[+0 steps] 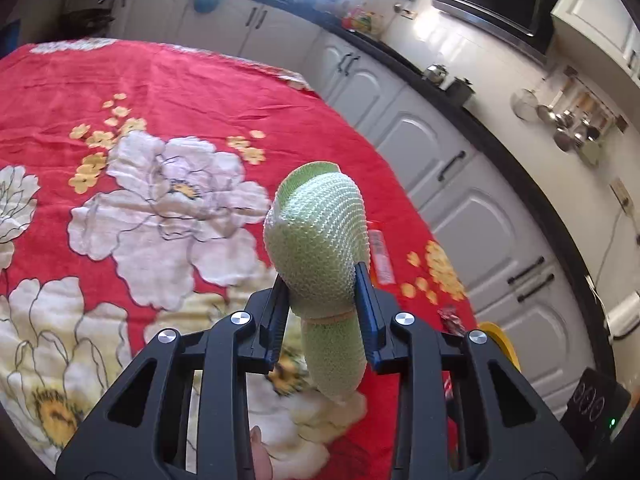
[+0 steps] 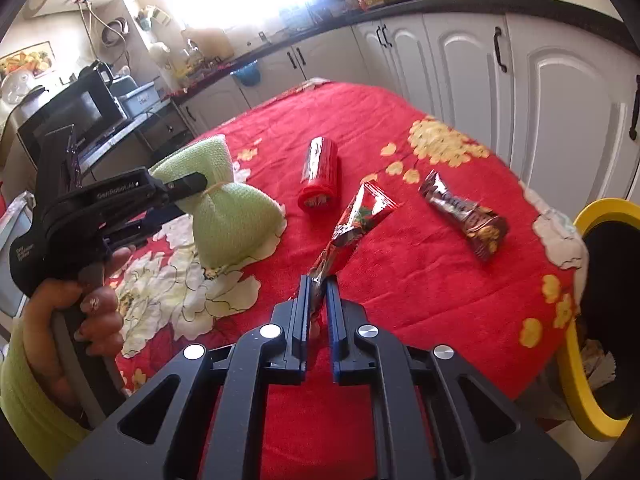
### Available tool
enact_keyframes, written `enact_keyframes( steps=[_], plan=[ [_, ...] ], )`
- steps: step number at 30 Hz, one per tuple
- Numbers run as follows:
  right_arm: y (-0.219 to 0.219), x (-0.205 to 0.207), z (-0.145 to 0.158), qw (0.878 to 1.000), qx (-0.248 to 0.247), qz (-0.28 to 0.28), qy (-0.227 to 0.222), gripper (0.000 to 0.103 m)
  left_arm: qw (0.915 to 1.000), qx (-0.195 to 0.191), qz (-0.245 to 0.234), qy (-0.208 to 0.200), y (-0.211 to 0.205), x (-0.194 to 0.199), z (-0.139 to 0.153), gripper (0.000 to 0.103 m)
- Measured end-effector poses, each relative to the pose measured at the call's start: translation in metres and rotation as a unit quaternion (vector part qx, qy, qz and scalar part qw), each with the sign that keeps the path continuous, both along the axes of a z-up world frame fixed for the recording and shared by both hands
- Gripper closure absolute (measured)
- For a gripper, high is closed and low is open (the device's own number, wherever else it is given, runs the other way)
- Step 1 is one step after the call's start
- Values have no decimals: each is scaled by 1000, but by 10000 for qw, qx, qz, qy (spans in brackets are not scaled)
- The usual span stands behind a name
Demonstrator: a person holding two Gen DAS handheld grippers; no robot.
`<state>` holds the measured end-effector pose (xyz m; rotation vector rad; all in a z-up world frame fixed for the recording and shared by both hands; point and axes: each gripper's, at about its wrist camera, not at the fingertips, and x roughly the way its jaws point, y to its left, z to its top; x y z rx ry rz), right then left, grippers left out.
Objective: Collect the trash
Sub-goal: 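Grasp the green bow pillow with the left tool while the right tool grasps the red wrapper, then carry the green pillow and red wrapper over the yellow bin and release both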
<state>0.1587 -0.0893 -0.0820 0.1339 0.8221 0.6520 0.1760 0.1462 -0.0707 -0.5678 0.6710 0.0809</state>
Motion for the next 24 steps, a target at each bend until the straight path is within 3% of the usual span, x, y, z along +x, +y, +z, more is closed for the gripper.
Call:
enact_keyframes(
  steps=[12, 24],
  plan=[
    [-65, -4, 31, 9976, 242, -551, -347, 95, 9957, 317, -729, -478, -67, -7, 40, 79],
    [-126, -8, 38, 9923, 164, -1097, -558, 95, 9888, 499, -1263, -616, -125, 4, 51, 79]
  ],
)
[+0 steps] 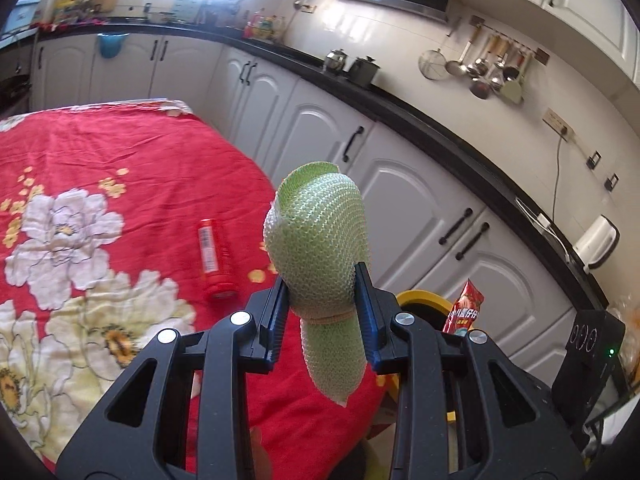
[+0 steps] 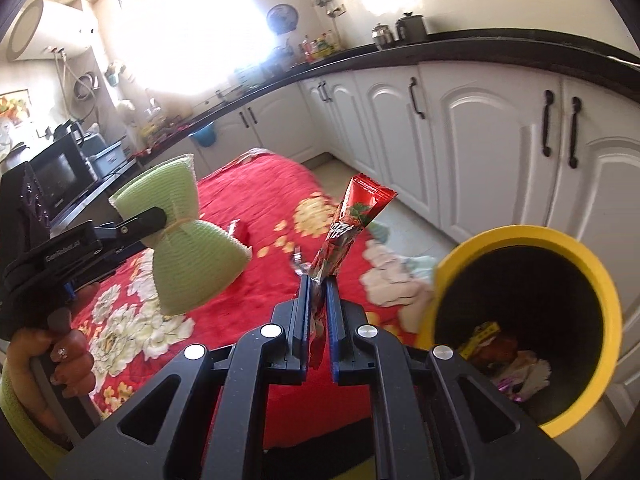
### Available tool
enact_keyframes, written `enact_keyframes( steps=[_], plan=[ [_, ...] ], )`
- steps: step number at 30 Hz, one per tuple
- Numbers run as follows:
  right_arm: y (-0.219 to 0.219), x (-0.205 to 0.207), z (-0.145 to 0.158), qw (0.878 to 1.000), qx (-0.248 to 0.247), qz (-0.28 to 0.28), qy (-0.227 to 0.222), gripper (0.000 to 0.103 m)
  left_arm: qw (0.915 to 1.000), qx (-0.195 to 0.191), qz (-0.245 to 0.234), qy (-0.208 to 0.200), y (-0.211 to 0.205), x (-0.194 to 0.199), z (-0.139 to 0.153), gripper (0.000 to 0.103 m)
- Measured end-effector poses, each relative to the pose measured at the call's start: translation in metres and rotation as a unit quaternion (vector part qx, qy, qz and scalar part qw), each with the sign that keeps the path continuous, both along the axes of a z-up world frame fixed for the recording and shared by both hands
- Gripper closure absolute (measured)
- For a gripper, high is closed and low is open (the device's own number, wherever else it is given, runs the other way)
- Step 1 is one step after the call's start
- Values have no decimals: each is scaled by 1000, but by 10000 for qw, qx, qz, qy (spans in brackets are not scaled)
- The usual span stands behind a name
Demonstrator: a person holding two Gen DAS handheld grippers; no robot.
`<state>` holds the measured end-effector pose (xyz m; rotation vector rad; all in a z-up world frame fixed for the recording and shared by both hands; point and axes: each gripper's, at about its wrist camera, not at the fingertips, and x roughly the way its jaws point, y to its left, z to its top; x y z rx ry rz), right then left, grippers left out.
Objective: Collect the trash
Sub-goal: 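Carry the green pillow and red wrapper over the yellow bin and release both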
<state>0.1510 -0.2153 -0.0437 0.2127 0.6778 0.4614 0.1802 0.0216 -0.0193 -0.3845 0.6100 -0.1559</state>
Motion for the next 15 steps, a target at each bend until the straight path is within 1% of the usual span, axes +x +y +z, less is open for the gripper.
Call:
enact_keyframes(
  steps=[7, 15],
  plan=[
    [-32, -6, 0, 9996, -28, -282, -67, 95, 9997, 87, -247, -29, -31, 4, 1, 79],
    [-73, -7, -12, 9978, 8, -670, 17, 95, 9982, 231, -546, -3, -69, 10, -3, 79]
  ],
)
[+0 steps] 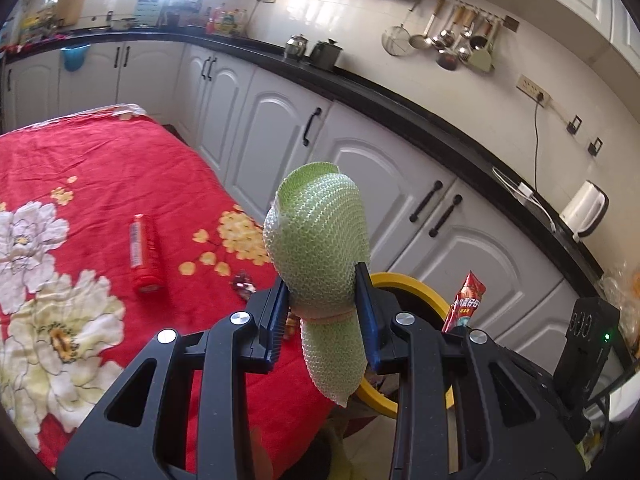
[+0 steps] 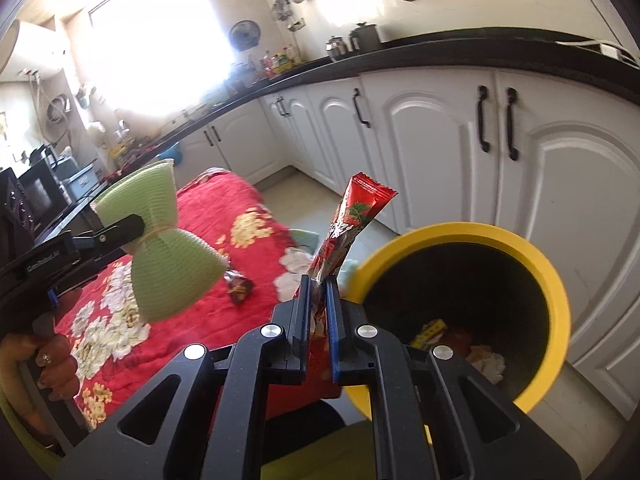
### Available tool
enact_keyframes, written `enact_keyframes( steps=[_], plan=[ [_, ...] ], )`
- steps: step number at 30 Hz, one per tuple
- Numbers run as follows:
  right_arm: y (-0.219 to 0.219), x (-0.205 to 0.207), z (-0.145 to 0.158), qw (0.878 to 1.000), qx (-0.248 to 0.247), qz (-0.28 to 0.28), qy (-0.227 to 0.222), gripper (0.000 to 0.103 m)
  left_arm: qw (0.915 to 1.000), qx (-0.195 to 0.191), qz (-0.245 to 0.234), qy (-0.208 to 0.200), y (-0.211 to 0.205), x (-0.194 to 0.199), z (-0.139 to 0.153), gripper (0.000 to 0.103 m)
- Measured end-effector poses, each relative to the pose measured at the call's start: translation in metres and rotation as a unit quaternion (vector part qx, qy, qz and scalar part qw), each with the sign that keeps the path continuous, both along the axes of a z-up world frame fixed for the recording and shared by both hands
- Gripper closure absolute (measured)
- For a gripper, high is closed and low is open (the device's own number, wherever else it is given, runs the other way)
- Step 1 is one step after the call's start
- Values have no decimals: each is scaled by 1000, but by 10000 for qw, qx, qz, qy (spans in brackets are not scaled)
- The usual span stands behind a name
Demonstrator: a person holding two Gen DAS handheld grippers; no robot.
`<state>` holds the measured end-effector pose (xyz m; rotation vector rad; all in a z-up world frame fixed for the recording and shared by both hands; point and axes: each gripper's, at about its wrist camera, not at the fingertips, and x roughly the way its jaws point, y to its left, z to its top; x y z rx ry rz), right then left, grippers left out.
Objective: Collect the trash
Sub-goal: 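Carry the green pillow and red wrapper over the yellow bin and release both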
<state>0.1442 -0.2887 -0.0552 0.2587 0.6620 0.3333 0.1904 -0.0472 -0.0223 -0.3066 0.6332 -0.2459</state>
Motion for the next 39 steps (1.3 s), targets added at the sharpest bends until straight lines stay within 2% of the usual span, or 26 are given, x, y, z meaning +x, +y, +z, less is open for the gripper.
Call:
enact_keyframes(
  steps=[7, 18, 30, 39],
  plan=[
    [-31, 1, -12, 9995, -10, -318, 68, 95, 9995, 174, -254, 34, -33, 7, -5, 78],
    [-72, 7, -46, 9967, 48, -692, 424, 95, 9971, 414, -601, 192, -82, 24, -21, 78],
    [-87, 14, -78, 9934, 186, -758, 845, 95, 9930, 646, -876, 461, -123, 46, -44, 78],
    [-97, 13, -82, 9918, 227, -868, 907, 93, 9903, 688, -1002, 678, -141, 58, -61, 77]
  ],
)
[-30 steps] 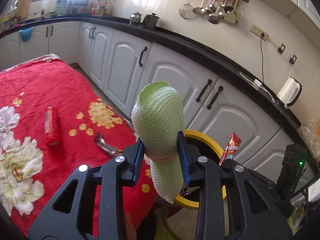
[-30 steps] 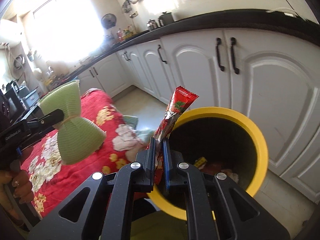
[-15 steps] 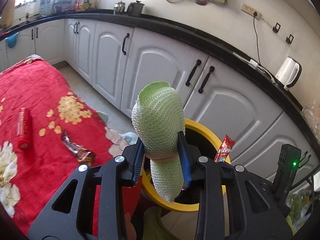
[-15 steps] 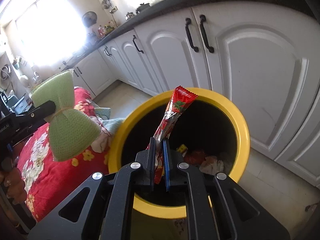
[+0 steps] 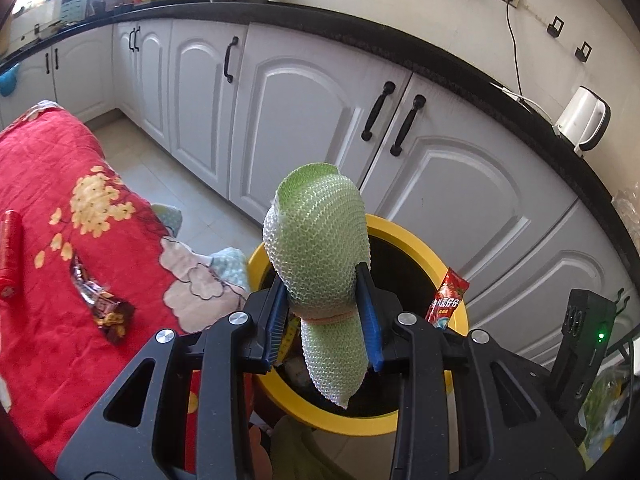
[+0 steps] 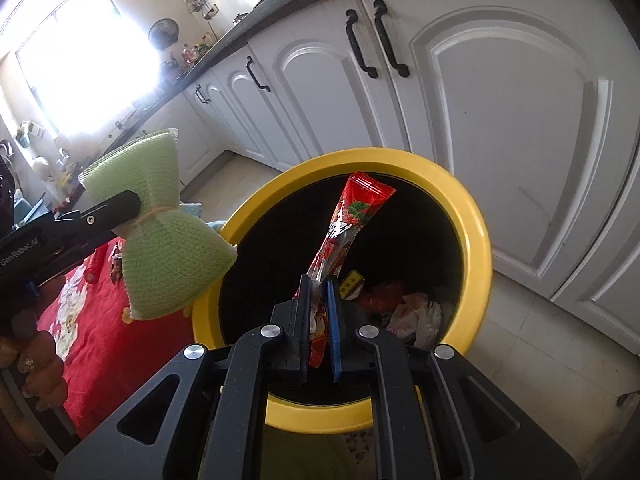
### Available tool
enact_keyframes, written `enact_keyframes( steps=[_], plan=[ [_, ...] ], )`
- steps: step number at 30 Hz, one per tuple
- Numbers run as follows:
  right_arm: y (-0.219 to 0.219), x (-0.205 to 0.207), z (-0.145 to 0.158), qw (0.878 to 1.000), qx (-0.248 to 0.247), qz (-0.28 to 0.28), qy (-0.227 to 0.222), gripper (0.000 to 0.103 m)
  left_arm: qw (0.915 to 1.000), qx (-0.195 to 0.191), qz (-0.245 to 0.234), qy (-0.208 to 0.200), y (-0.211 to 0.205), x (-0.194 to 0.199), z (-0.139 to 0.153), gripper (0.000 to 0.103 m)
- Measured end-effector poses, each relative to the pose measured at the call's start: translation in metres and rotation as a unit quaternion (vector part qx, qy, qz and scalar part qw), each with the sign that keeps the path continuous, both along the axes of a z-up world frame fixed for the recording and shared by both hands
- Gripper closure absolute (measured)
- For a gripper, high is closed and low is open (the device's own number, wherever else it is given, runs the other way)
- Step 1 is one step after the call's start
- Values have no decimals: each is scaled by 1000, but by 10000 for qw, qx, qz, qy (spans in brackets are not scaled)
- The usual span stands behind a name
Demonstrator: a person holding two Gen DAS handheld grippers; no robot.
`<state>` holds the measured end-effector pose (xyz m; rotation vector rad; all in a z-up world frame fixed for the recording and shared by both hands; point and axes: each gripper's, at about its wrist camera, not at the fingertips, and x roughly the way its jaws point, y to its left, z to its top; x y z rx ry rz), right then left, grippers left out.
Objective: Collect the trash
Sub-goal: 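Carry the green pillow and red wrapper over the yellow bin and release both, then move both open tools back over the table toward the red can and chocolate bar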
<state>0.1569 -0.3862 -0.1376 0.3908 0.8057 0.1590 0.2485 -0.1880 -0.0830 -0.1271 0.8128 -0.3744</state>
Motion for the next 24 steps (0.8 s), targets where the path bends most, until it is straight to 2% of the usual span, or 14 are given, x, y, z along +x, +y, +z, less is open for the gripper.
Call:
enact_keyframes(
  steps=[5, 7, 8, 10, 12, 15, 16, 17, 24],
  plan=[
    [-5, -2, -3, 9999, 61, -94, 18, 91, 10000, 15, -54, 54, -4, 2, -5, 74],
    [-7, -2, -3, 9998, 82, -152, 23, 78, 10000, 42, -45, 74, -6, 3, -7, 71],
    [-8, -3, -2, 9998, 97, -191, 13, 67, 10000, 42, -16, 80, -4, 3, -8, 66],
    [-9, -4, 0, 9997, 78, -249, -15, 62, 9999, -13, 30, 108, 2, 3, -7, 54],
    [-11, -6, 3, 9994, 82, -337, -65, 53, 9999, -36, 141, 67, 9, 1, -5, 31],
    [-12, -7, 7, 9992, 76, -382, -122, 51, 9996, -42, 281, -34, 20, -3, 1, 24],
    [-11, -8, 10, 9991, 70, -388, -153, 49, 9994, -38, 335, -62, 24, -5, 3, 20],
    [-11, -8, 11, 9991, 78, -390, -172, 47, 9992, -39, 382, -100, 28, -6, 5, 11],
    [8, -11, 30, 9990, 8, -194, -414, 37, 9974, 49, 622, -362, 54, -20, 19, 11]
  ],
)
